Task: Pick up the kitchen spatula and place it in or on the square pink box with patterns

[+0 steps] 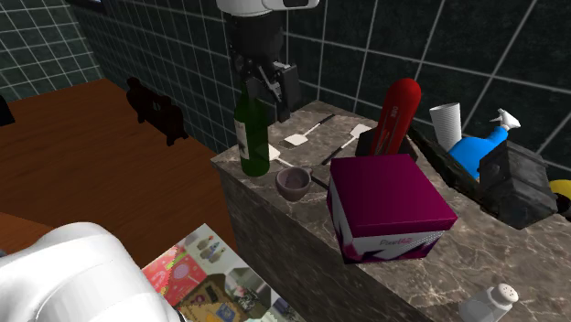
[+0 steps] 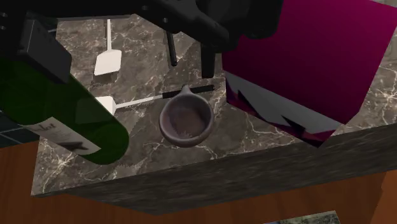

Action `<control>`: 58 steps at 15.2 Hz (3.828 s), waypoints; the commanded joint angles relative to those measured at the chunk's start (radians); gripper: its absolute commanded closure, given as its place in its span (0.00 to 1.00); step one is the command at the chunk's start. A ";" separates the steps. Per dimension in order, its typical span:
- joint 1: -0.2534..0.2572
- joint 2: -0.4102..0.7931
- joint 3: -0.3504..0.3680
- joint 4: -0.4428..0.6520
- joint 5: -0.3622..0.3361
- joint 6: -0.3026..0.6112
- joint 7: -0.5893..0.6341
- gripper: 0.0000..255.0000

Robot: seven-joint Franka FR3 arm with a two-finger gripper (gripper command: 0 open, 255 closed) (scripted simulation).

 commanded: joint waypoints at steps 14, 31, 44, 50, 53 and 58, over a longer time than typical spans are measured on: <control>-0.201 0.298 0.384 -0.070 0.074 0.317 0.875 0.00; -0.371 0.834 0.578 0.080 -0.173 0.553 1.729 0.00; -0.370 0.858 0.576 0.066 -0.193 0.585 1.743 1.00; -0.370 0.858 0.576 0.067 -0.193 0.585 1.743 1.00; -0.372 0.838 0.577 0.076 -0.177 0.560 1.731 1.00; -0.374 0.794 0.578 0.104 -0.142 0.497 1.703 1.00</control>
